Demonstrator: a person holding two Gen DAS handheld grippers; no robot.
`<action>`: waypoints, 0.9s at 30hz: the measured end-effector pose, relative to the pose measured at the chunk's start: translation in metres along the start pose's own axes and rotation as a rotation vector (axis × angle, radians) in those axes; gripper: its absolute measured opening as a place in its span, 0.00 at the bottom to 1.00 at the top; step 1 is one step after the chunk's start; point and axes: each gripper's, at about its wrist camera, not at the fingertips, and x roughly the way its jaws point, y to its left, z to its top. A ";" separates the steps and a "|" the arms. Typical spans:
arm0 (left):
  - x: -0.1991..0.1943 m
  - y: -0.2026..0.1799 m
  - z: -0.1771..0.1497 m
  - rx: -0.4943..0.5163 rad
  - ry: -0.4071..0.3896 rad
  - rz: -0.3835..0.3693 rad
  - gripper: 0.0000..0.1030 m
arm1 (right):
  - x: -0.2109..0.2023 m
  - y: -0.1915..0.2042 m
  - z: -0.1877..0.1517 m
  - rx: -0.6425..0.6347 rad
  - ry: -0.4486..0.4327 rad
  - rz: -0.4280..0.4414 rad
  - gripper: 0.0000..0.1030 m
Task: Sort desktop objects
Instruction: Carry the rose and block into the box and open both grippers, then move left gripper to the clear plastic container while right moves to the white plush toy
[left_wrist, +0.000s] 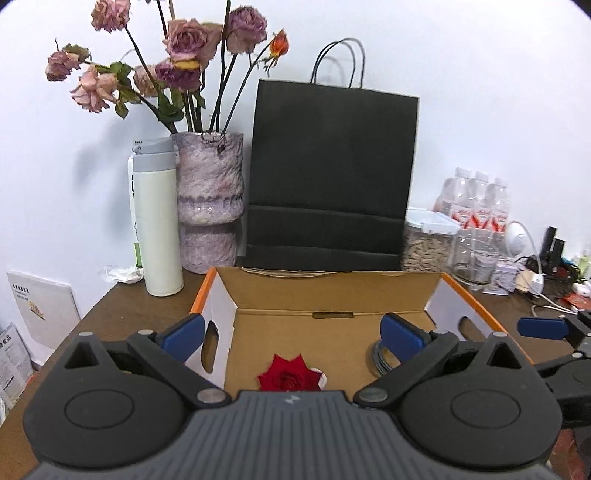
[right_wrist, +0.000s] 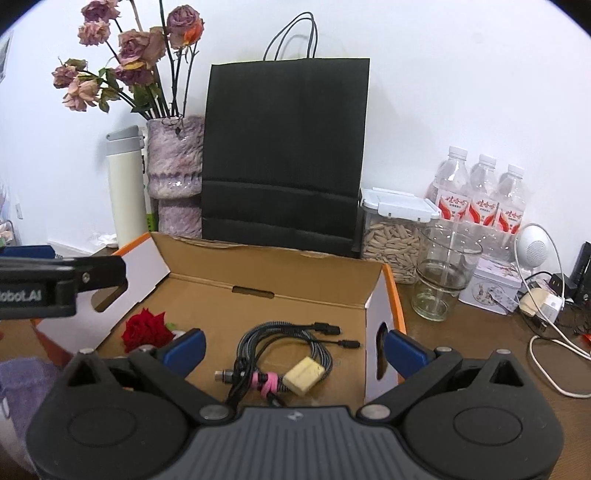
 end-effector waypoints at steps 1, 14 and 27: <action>-0.005 -0.001 -0.003 0.008 -0.006 0.003 1.00 | -0.004 0.000 -0.002 -0.004 -0.001 -0.002 1.00; -0.054 0.004 -0.029 0.045 -0.010 0.019 1.00 | -0.048 0.006 -0.037 -0.015 0.026 -0.025 1.00; -0.098 0.030 -0.064 0.027 0.020 0.031 1.00 | -0.092 0.010 -0.078 0.026 0.028 -0.006 1.00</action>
